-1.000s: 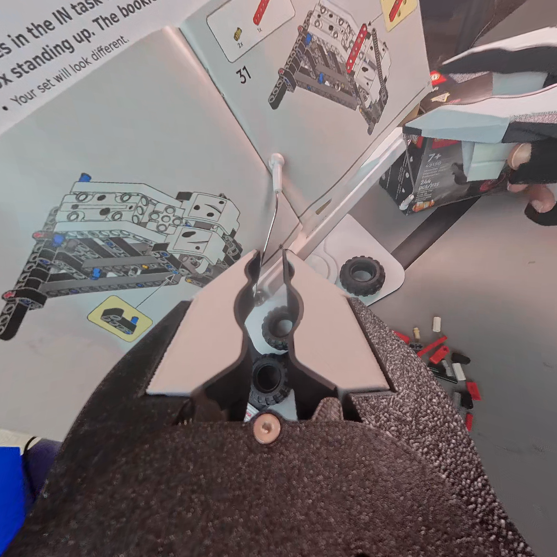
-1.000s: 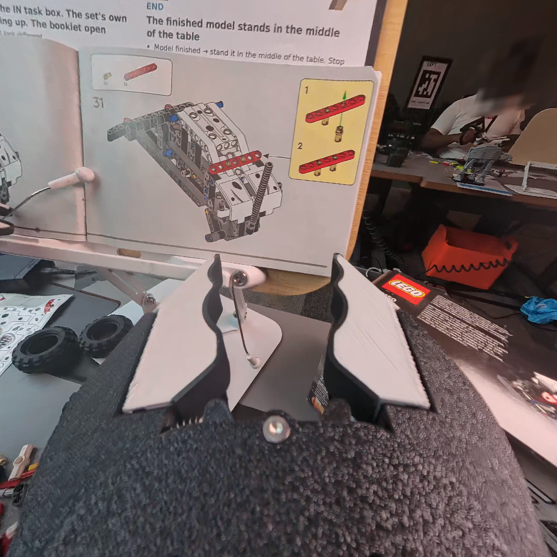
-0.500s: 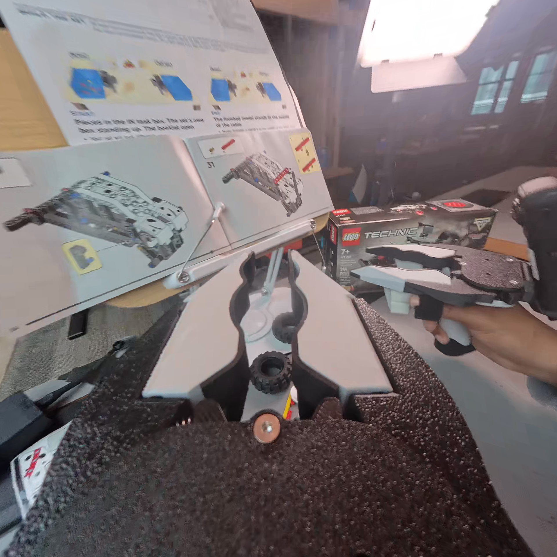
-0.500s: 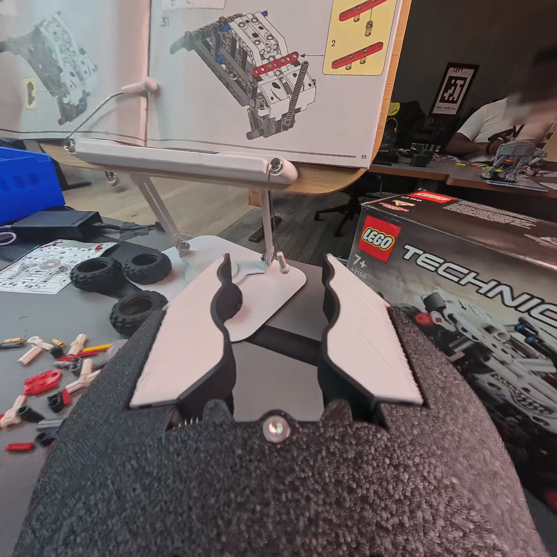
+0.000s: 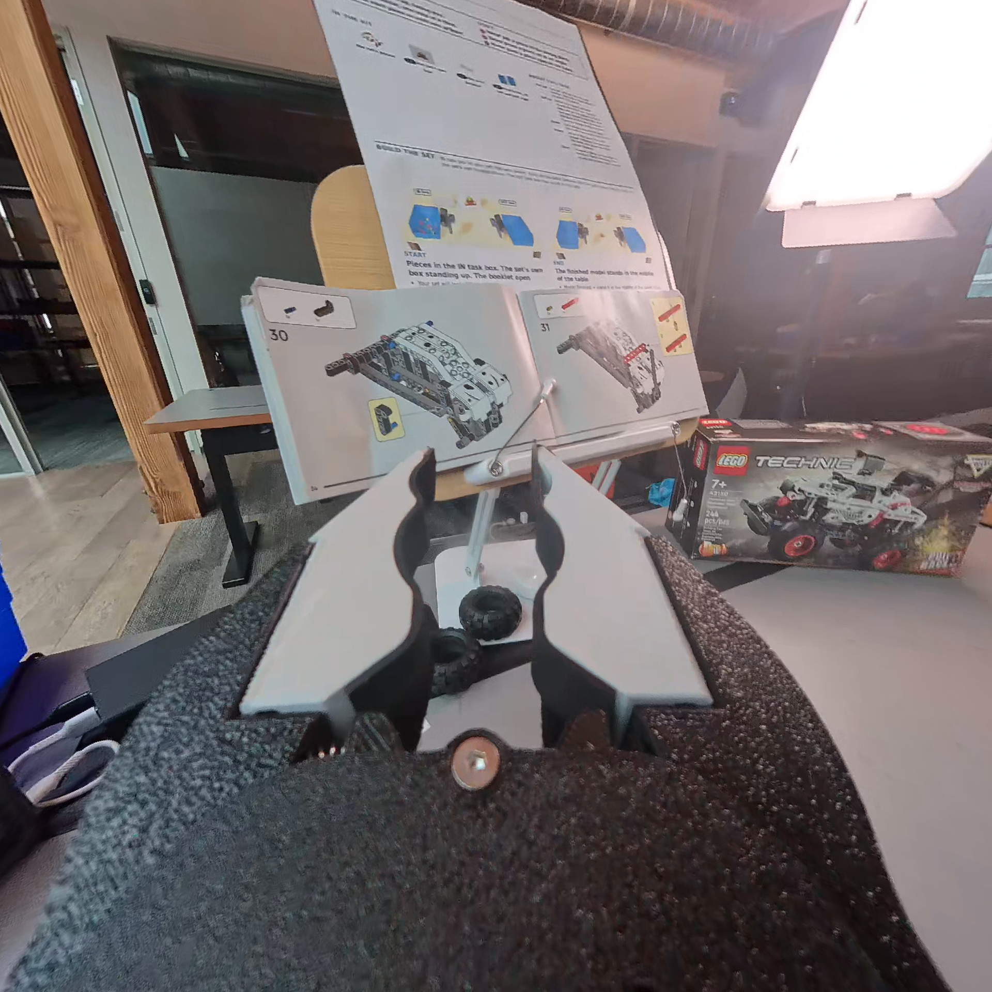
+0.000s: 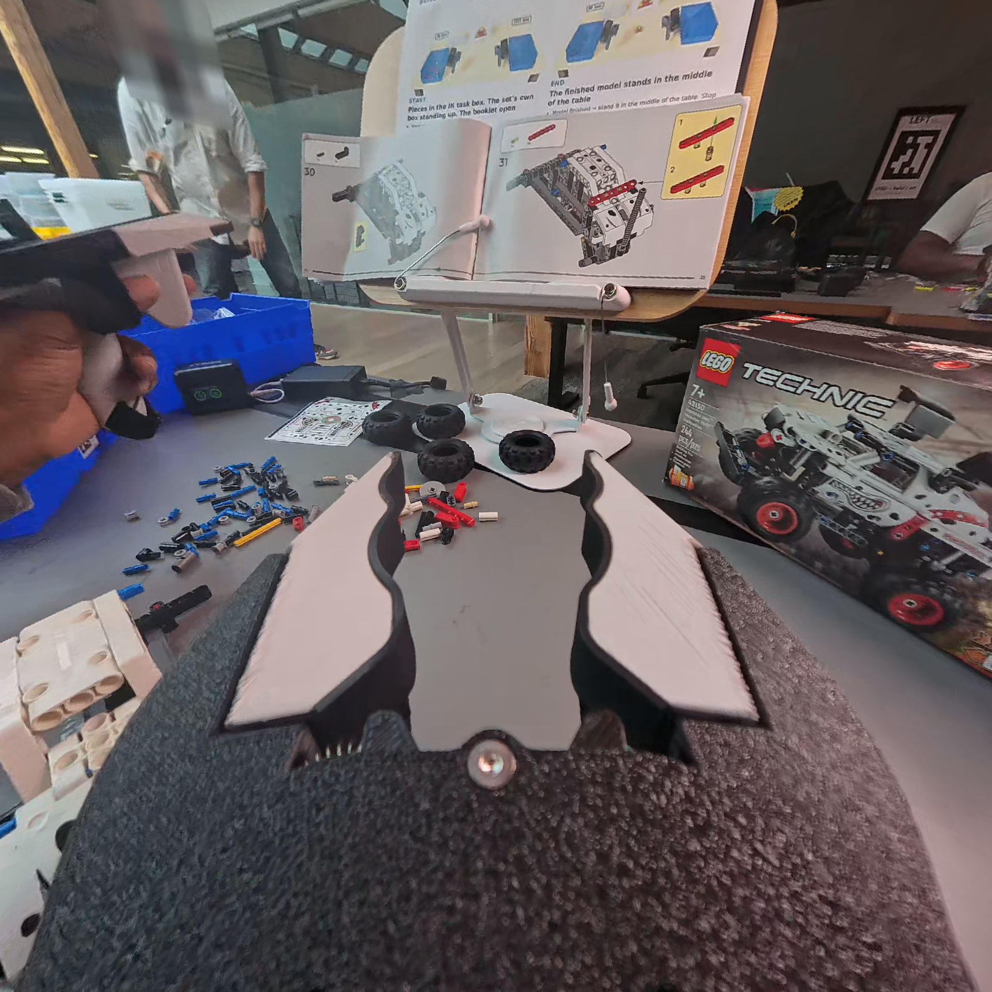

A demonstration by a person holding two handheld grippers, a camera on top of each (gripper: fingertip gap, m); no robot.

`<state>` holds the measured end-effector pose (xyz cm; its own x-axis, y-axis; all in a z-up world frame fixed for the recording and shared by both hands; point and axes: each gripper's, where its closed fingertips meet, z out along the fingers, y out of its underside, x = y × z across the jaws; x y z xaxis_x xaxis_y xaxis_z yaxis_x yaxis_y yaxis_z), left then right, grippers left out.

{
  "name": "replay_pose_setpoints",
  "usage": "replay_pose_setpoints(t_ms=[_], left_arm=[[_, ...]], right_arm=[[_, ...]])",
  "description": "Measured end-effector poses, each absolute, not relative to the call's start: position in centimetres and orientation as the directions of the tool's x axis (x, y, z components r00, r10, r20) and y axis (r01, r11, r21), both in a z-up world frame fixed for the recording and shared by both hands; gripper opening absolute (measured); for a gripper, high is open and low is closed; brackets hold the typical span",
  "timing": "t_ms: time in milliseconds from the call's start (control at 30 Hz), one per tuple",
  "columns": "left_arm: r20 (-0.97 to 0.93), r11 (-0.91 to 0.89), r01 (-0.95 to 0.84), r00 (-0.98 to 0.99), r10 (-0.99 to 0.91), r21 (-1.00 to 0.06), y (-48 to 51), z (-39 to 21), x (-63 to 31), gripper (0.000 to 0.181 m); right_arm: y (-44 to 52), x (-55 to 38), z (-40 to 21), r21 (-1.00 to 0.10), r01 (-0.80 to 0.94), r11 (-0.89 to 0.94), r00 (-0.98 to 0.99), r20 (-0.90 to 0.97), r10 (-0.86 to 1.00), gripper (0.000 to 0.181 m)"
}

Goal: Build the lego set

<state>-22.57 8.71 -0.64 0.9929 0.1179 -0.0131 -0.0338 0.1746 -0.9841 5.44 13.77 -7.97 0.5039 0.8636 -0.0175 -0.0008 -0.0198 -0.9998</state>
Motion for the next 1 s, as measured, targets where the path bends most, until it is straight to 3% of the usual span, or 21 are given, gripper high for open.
replay_pose_setpoints(t_ms=[200, 500, 667, 767, 867, 1000], left_arm=[[0.047, 0.167, 0.011, 0.976, 0.214, -0.986, 13.2, 3.6, -28.6, 0.0], [0.021, 0.064, 0.0, 0.946, 0.323, -0.998, 17.7, 4.2, -34.3, 0.0], [0.011, -0.023, 0.016, 0.977, 0.213, -1.0, 18.2, 2.0, -32.1, 0.008], [-0.016, -0.172, -0.005, 0.998, 0.063, -0.985, 17.6, -0.5, -29.7, 0.013], [-0.052, -0.409, -0.109, 0.988, -0.148, -0.906, 15.1, -4.2, -27.4, 0.018], [-0.02, -0.703, -0.271, 0.939, -0.343, -0.658, 8.5, -10.8, -26.3, 0.022]], right_arm=[[14.0, 6.4, -8.5, -0.998, -0.015, 0.057, 0.521, 0.041, 0.853, 0.051], [13.3, 6.0, -8.9, -0.994, 0.017, 0.106, 0.507, 0.1, 0.856, 0.048], [13.2, 5.7, -9.4, -0.996, 0.026, 0.088, 0.498, 0.089, 0.862, 0.048], [13.0, 5.7, -9.4, -0.995, 0.032, 0.094, 0.496, 0.097, 0.863, 0.048], [12.9, 5.8, -9.2, -0.994, 0.038, 0.098, 0.487, 0.105, 0.867, 0.048], [12.9, 5.9, -8.7, -0.993, 0.033, 0.11, 0.479, 0.113, 0.87, 0.048]])
